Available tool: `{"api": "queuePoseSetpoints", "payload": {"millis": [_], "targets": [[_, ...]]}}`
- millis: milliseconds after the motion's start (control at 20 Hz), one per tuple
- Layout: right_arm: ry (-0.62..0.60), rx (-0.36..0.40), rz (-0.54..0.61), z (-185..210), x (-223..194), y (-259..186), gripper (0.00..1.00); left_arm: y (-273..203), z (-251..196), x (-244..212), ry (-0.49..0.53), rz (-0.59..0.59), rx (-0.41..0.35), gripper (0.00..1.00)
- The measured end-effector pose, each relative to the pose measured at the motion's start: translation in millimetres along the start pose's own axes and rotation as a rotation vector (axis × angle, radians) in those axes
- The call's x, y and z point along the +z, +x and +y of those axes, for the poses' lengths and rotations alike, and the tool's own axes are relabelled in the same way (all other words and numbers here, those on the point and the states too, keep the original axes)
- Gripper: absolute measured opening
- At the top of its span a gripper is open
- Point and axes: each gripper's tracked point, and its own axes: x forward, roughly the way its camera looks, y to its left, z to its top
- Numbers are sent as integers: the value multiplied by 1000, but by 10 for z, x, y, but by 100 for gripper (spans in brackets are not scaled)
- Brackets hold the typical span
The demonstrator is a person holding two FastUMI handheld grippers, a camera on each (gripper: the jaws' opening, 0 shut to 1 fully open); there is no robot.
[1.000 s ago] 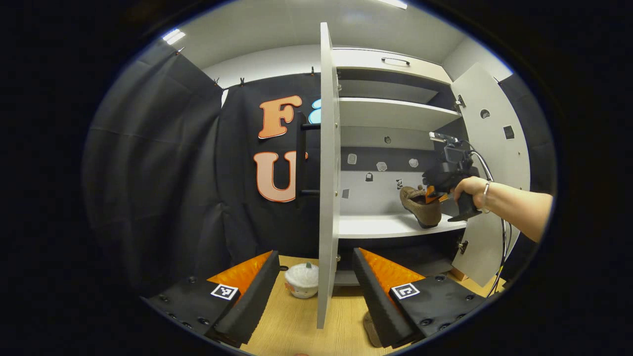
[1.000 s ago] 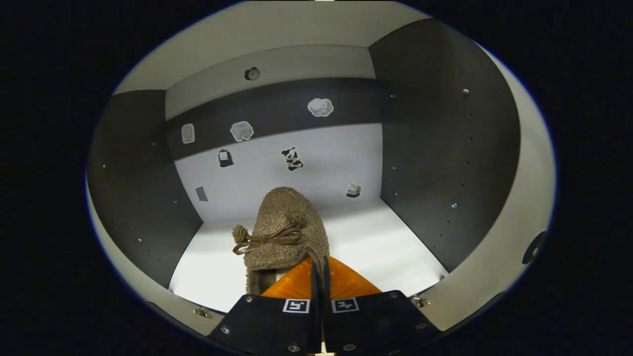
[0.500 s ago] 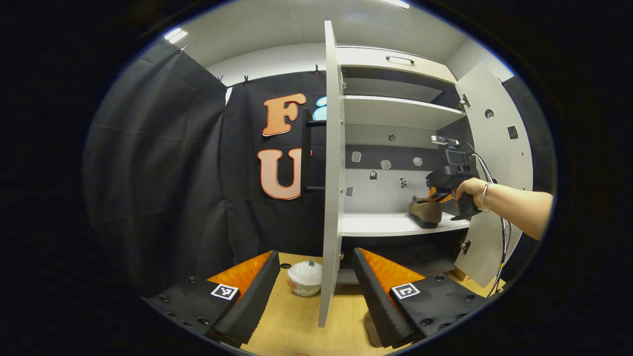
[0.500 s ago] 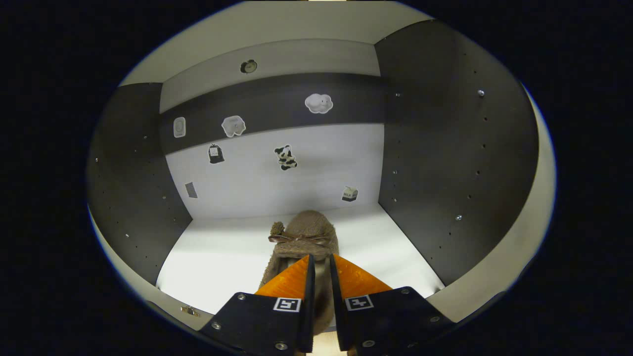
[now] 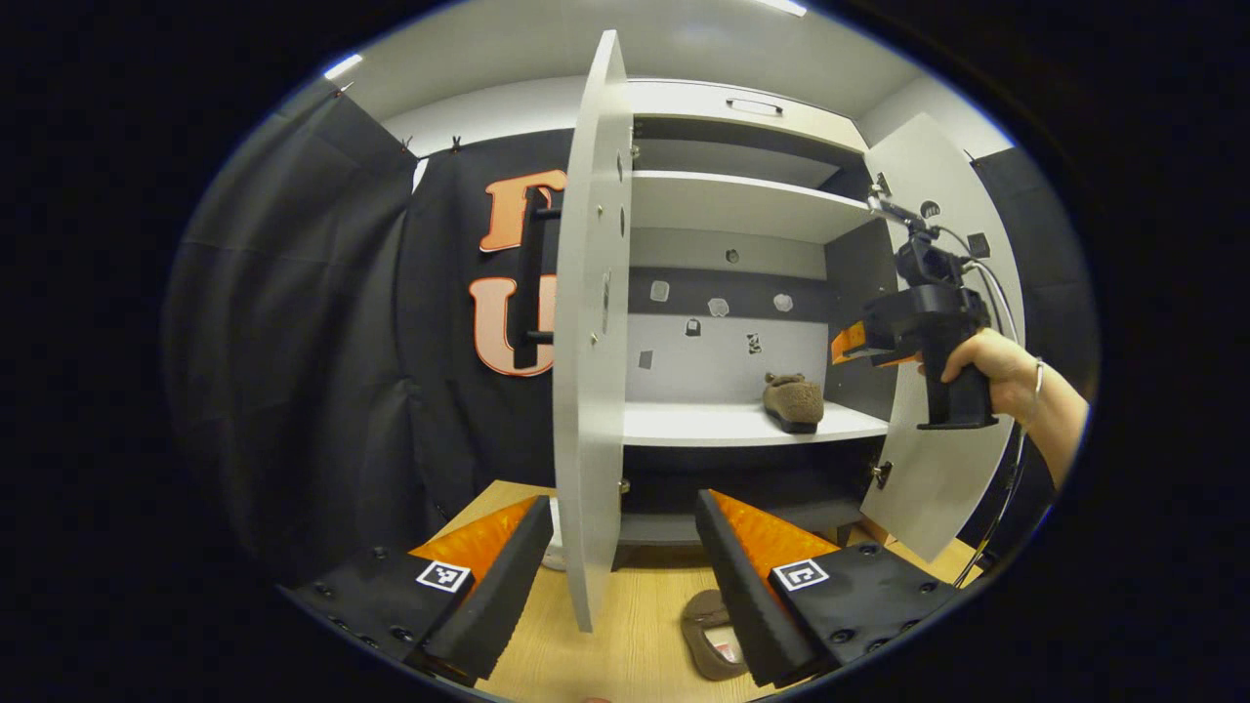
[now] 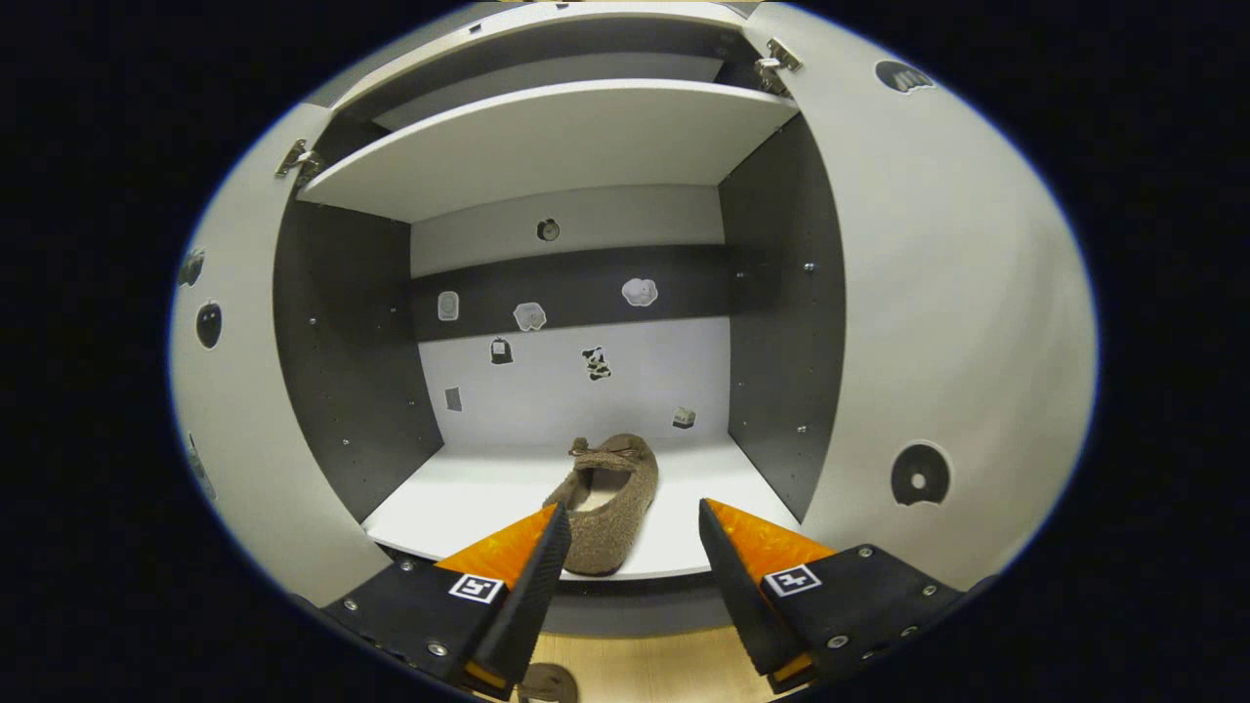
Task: Grab one shoe with the right hand and put it into the shoe cabinet, grab the other shoe with the left hand and put it into the shoe cabinet; then close the right door with the right hand and the left door with the left hand.
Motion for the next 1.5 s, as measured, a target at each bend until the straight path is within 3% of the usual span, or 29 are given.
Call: {"api": "queuePoseSetpoints", "payload": {"millis": [150,250,500,750,1100,1300,1450,1500], "targets": [[5,0,-54,-67,-30,-371,92,87,-131,-261,-13,41,-24,99],[31,20,-70,-72,-69,-603,92,161,-196,-533,-29,90,-33,94],[48,18,-111,-201,-132,-995,93,318,-309,-1327,-37,227,-37,97],[22,-33,-148,-484,-137,-1252,93,479,-509,-2072,-16,381,-87,97],[15,-73,-166,-784,-203,-1523,93,404,-762,-2680,4,567,-161,98],[36,-119,-155,-1018,-276,-1656,93,436,-737,-2980,-46,682,-142,100],[68,-116,-151,-1064,-297,-1745,92,508,-732,-3130,-54,724,-138,98],[68,-118,-151,-1078,-294,-1766,92,512,-773,-3147,-71,734,-152,83]]}}
